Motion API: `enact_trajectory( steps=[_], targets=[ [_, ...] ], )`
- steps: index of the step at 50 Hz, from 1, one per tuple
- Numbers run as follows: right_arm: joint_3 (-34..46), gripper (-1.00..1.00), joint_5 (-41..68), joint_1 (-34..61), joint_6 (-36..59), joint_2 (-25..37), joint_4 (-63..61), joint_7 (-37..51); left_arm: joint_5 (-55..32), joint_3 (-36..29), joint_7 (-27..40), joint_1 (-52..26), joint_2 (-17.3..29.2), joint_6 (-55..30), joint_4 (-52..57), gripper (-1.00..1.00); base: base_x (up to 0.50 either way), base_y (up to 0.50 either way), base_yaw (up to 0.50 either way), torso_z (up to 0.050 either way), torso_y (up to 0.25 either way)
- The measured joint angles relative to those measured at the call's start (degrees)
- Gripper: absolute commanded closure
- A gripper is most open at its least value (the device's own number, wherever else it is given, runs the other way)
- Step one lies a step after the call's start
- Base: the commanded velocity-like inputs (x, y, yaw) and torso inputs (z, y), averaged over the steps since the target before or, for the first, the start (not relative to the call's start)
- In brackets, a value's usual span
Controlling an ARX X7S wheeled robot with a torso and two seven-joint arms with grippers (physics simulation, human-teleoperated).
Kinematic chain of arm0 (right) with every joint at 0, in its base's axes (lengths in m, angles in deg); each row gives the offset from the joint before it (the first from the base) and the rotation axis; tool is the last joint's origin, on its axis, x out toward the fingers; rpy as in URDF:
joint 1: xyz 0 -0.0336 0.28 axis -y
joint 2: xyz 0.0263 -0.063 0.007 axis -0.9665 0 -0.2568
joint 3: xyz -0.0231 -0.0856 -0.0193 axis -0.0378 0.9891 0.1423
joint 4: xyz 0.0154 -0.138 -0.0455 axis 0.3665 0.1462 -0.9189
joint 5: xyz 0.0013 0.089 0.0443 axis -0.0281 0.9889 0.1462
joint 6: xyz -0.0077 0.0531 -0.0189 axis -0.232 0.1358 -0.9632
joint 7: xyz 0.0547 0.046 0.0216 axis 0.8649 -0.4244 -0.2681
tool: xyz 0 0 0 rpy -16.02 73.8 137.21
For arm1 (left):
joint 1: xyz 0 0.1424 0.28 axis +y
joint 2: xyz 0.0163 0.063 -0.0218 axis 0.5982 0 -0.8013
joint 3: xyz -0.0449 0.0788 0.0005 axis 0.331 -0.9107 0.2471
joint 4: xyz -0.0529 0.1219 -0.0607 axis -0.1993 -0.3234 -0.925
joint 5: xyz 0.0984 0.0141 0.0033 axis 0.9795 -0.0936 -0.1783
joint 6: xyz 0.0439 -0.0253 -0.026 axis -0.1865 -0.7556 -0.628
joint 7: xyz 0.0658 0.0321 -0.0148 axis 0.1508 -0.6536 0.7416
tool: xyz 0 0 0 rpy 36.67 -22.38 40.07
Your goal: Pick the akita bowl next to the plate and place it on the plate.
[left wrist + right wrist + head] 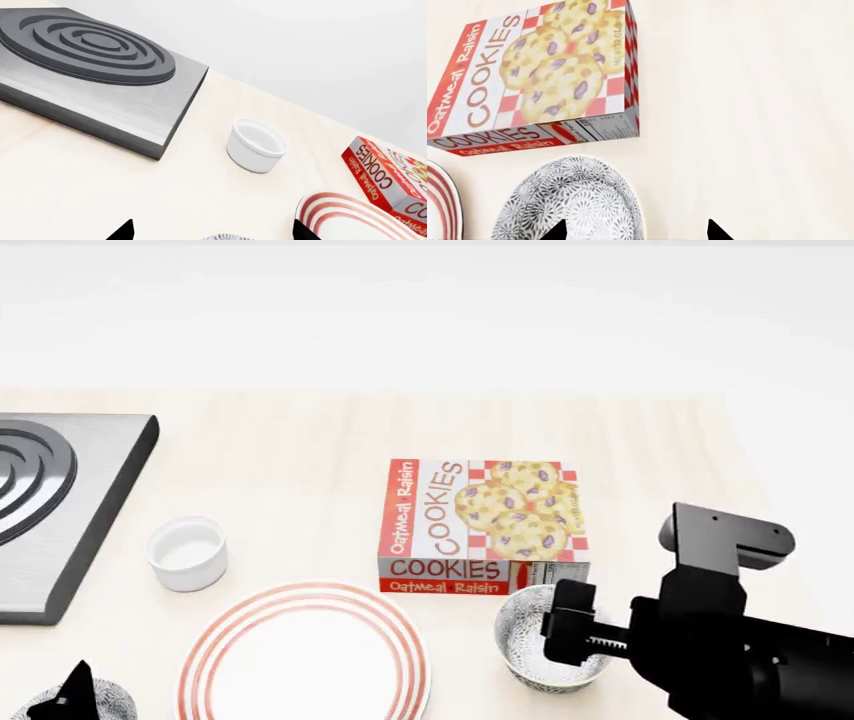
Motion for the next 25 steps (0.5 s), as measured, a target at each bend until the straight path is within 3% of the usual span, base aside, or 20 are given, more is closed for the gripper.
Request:
enact_trajectory(
  steps=[25],
  targets=[
    [1.62, -1.00, -1.24, 1.45, -3.35, -1.06, 6.46, -2.01, -0.39, -0.39, 0.30, 0.02, 0.28, 0.11, 0.09, -1.00, 0.00, 0.00, 0.00, 0.000, 0.000]
  ],
)
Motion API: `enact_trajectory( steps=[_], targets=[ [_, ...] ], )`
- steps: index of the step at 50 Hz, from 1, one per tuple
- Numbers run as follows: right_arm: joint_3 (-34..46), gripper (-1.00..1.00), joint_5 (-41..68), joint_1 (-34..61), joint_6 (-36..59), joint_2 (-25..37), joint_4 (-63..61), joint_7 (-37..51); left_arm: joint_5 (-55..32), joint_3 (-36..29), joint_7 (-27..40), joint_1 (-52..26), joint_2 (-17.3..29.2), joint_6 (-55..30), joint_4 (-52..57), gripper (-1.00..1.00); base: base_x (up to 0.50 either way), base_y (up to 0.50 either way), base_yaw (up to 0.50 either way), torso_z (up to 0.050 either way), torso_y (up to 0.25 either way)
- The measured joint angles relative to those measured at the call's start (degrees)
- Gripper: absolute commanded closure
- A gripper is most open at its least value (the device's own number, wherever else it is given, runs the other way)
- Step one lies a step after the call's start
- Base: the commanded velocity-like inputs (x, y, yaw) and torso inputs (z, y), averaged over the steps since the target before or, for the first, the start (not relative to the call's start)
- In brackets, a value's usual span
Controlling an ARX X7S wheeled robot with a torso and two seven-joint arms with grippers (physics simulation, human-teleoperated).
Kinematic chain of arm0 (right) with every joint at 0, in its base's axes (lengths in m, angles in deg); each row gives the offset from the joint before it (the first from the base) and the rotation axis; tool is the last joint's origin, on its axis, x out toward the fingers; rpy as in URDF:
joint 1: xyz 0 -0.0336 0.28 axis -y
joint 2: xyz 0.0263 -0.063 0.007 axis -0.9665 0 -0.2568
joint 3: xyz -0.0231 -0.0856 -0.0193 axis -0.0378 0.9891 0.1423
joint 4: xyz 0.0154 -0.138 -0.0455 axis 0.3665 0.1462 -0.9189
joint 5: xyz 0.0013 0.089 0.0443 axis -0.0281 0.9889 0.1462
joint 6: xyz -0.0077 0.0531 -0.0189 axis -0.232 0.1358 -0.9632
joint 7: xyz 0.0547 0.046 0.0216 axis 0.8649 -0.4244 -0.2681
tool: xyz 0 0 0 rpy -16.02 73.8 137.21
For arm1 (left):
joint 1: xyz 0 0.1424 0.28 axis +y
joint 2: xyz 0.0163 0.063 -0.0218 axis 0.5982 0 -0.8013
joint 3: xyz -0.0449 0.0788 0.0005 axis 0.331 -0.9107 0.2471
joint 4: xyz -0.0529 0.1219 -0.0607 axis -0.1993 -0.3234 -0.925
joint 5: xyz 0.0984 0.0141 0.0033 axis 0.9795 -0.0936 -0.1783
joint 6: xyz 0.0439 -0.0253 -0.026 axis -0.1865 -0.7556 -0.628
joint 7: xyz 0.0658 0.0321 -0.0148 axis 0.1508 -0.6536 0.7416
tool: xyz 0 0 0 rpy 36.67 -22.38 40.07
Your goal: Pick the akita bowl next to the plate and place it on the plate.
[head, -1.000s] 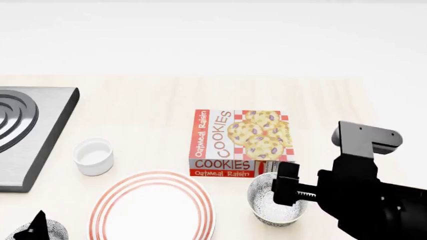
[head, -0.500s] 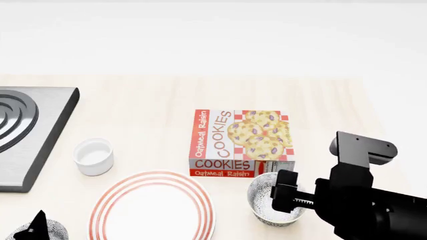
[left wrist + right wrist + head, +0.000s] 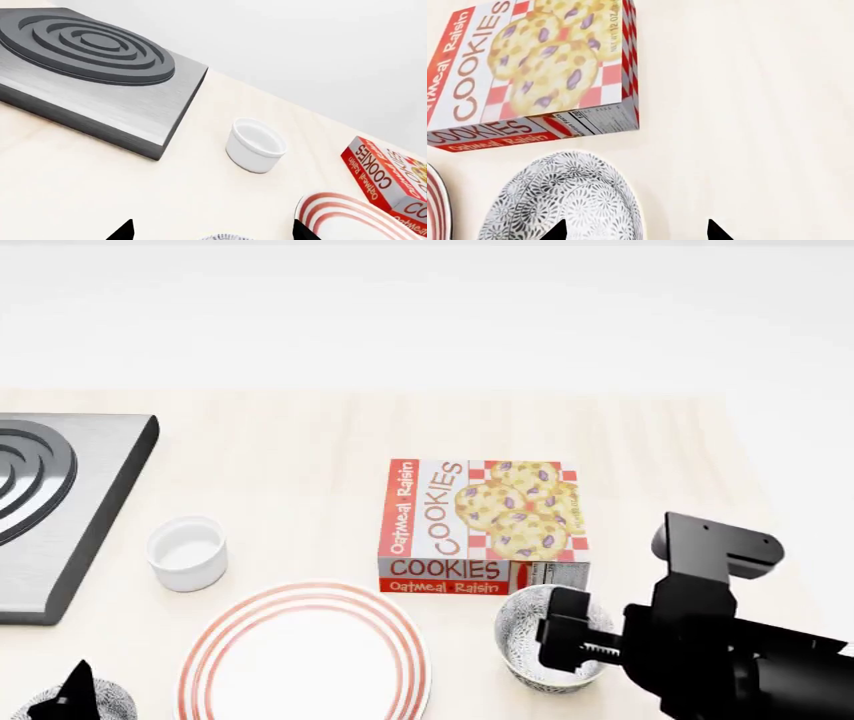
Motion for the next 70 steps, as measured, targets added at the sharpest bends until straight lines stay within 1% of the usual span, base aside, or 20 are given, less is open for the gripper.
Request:
enact_trajectory(
  steps=[14, 24, 70],
  targets=[
    [1.84, -1.00, -2.02, 3.41, -4.27, -1.53, 8.90, -2.53, -0.22, -0.20, 0.07, -0.04, 0.15, 0.13, -0.11, -1.00, 0.00, 0.00, 0.00, 0.000, 0.000],
    [2.54, -1.00, -2.66, 4.48, -5.82, -2.11, 12.53, -3.74, -0.33, -0.34, 0.12, -0.09, 0.23, 0.28, -0.27, -1.00, 0.00, 0.00, 0.00, 0.000, 0.000],
    [4.09, -1.00, -3.40, 4.90, -7.64, -2.68, 16.87, -5.93, -1.05, -0.91, 0.67, -0.07, 0.70, 0.49, -0.24, -1.00, 0.00, 0.00, 0.00, 0.000, 0.000]
  ],
)
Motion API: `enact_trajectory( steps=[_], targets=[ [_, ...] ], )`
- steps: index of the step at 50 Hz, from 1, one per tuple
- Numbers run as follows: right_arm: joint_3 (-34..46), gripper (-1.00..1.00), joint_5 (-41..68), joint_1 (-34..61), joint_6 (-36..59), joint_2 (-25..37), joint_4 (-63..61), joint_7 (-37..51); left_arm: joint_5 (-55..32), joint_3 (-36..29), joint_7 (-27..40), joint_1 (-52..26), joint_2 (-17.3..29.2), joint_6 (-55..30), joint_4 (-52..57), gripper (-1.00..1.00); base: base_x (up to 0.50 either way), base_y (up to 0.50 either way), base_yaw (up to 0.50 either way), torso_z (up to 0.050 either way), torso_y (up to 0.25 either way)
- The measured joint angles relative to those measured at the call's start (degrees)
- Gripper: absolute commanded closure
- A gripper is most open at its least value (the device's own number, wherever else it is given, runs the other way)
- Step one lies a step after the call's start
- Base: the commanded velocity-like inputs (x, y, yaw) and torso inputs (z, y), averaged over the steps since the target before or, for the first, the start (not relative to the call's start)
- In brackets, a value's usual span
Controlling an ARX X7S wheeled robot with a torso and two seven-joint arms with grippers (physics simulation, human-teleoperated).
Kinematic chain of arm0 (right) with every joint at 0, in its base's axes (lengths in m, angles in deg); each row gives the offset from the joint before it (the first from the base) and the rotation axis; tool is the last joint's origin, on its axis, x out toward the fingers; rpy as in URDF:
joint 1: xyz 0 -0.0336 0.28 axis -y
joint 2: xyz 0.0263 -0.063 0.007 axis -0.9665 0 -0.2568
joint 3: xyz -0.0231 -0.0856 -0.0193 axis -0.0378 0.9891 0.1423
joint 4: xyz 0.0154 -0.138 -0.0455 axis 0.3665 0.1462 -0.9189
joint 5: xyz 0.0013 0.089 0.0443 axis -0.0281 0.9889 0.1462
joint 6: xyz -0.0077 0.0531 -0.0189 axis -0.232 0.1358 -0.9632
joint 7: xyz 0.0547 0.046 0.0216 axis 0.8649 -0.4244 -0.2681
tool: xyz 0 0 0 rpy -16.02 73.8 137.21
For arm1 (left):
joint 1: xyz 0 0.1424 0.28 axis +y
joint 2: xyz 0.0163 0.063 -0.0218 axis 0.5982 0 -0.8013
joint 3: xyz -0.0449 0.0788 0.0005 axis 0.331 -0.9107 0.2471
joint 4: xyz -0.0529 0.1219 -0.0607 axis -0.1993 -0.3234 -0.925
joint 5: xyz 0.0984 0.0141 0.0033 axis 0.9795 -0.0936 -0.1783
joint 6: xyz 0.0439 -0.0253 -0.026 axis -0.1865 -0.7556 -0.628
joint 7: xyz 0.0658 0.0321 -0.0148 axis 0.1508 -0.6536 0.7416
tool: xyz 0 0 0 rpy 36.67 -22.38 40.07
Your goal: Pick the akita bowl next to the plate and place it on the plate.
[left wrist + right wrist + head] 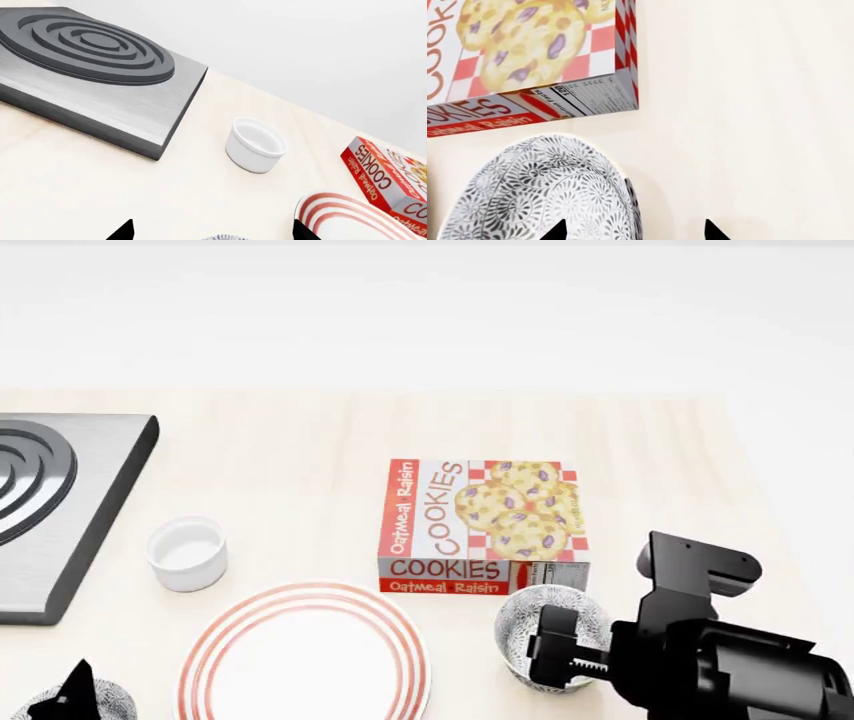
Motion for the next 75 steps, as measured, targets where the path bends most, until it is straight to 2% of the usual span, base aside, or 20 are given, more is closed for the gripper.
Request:
enact_trajectory(
  steps=[7, 8, 19, 29, 55, 75],
  targets=[
    [0.16, -1.00, -0.18, 0.20, -0.25, -0.05, 0.51, -0.22, -0.12, -0.09, 0.14, 0.03, 0.06, -0.02, 0.11, -1.00, 0.00, 0.00, 0.00, 0.000, 0.000],
    [0.21, 1.00, -0.22, 0.17, -0.24, -0.04, 0.45, -0.30, -0.14, -0.11, 0.16, 0.03, 0.07, -0.02, 0.12, -1.00, 0.00, 0.00, 0.00, 0.000, 0.000],
    [0.32, 1.00, 0.32, -0.91, 0.11, 0.05, -1.99, -0.44, -0.28, -0.28, 0.30, 0.00, 0.15, 0.02, 0.10, -1.00, 0.00, 0.00, 0.00, 0.000, 0.000],
    [0.14, 1.00, 1.22, -3.00, 1.56, 0.54, -9.15, 2.05, -0.38, -0.43, 0.32, -0.02, 0.23, 0.15, -0.04, -1.00, 0.00, 0.00, 0.00, 0.000, 0.000],
    [-3.81, 1.00, 6.59, -5.94, 14.44, 2.81, -33.37, 10.43, -0.88, -0.68, 0.61, 0.32, 0.52, 0.22, 0.32, -1.00, 0.00, 0.00, 0.00, 0.000, 0.000],
    [-7.60, 1.00, 12.25, -1.90, 19.96, -0.24, -34.58, 10.25, -1.09, -0.90, 0.67, 0.21, 0.64, 0.54, 0.02, -1.00, 0.00, 0.00, 0.00, 0.000, 0.000]
  ],
)
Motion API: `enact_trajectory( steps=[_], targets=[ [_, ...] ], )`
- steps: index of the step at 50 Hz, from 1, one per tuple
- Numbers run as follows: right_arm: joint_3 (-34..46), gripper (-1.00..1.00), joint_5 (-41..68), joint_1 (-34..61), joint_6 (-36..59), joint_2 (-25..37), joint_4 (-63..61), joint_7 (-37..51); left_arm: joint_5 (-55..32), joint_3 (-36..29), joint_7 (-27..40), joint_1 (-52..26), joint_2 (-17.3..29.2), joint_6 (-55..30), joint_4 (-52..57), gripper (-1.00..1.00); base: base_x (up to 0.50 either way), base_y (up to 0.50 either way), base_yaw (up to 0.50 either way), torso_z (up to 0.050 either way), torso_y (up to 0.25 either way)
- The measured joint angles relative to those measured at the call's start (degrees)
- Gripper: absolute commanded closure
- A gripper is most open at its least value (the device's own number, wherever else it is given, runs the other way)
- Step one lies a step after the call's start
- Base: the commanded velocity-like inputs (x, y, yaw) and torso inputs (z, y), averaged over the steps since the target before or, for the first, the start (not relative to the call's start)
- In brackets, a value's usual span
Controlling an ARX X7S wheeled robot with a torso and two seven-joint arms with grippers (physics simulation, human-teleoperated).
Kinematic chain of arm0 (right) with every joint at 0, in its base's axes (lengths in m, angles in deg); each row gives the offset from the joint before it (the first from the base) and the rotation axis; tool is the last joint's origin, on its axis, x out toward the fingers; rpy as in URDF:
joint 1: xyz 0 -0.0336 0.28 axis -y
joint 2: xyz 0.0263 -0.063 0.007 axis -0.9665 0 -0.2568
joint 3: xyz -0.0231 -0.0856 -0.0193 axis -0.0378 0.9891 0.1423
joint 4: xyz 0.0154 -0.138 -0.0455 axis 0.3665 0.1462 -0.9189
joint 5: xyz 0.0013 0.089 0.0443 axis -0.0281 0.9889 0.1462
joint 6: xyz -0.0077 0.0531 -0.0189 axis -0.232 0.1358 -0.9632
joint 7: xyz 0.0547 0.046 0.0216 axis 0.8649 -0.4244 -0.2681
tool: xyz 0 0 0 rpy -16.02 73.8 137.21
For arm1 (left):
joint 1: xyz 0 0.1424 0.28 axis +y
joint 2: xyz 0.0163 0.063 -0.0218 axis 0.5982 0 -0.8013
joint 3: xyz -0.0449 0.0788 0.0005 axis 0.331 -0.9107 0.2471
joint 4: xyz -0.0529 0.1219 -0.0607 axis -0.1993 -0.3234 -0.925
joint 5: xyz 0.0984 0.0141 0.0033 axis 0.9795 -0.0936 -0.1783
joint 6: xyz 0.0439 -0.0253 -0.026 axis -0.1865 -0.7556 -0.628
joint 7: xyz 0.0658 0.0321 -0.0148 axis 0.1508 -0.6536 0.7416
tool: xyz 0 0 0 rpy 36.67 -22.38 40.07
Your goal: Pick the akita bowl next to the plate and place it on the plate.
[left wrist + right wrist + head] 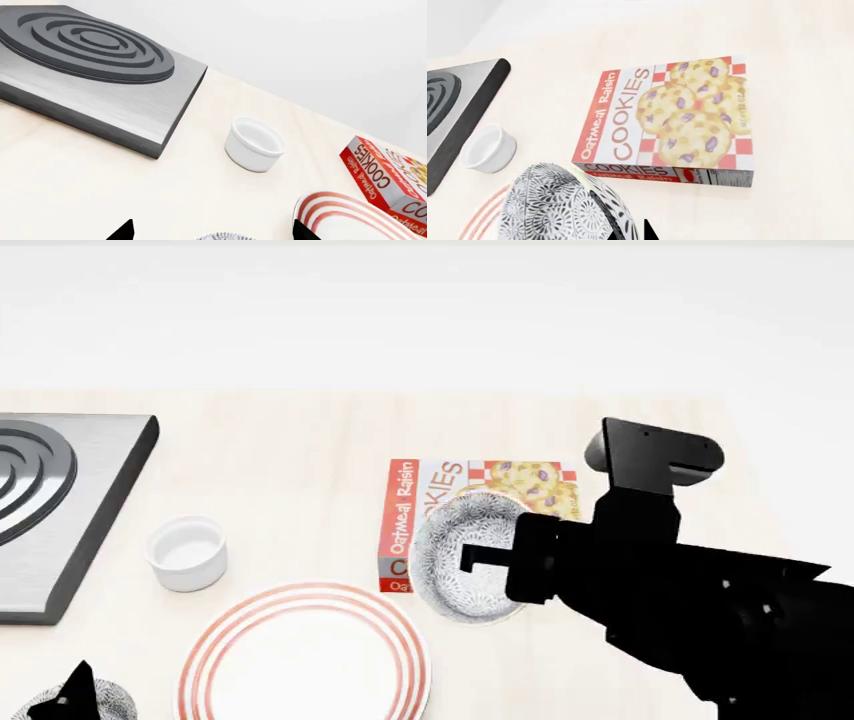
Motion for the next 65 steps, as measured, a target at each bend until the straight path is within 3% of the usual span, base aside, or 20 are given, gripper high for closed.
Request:
enact_trajectory(
  steps=[65],
  targets=[
    [4.76, 1.00, 0.07, 7.39, -12.76, -12.56, 31.63, -14.22, -1.36, -0.51, 0.11, -0.10, 0.51, 0.48, -0.45, -1.00, 0.00, 0.00, 0.00, 0.000, 0.000]
  ],
)
